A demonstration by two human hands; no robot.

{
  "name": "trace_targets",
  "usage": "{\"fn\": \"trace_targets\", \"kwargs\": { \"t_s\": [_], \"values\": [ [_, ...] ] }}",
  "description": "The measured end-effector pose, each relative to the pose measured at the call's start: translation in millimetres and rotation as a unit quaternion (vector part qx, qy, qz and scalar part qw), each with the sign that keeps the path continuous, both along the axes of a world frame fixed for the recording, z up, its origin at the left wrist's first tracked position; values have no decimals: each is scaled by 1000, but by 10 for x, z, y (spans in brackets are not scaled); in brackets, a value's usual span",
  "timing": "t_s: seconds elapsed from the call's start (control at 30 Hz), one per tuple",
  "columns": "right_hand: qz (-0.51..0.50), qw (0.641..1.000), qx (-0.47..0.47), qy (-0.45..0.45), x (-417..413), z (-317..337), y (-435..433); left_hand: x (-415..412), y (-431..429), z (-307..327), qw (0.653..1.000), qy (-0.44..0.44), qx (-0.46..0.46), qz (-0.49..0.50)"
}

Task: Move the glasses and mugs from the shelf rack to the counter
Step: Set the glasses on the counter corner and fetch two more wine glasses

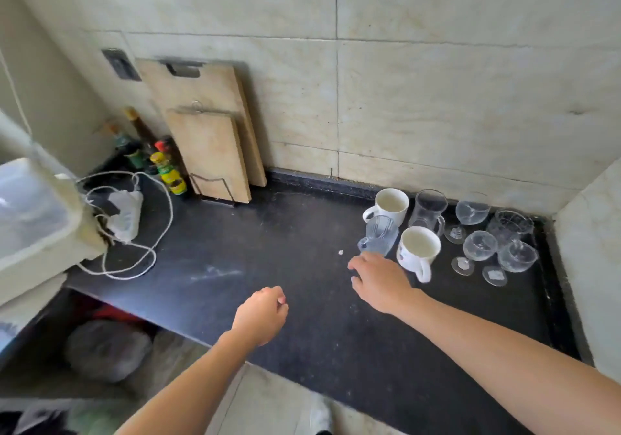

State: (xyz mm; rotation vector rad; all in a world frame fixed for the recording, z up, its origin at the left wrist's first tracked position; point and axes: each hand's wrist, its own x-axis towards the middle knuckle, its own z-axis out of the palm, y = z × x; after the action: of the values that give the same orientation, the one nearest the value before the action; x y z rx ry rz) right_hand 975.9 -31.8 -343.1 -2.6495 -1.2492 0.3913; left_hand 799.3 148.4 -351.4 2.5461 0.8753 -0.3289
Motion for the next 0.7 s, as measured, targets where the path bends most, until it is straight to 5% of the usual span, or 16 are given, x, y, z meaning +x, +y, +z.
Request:
{"fn": "trace_targets", "kwargs": {
  "t_s": [0.37, 0.7],
  "values": [
    [330, 942, 49, -33, -2259, 495, 1319, -2942, 145, 477, 972, 13, 122, 200],
    [509, 856, 83, -41, -5364, 626, 2185, -6016, 37, 742, 919, 43, 140, 367]
  ]
}}
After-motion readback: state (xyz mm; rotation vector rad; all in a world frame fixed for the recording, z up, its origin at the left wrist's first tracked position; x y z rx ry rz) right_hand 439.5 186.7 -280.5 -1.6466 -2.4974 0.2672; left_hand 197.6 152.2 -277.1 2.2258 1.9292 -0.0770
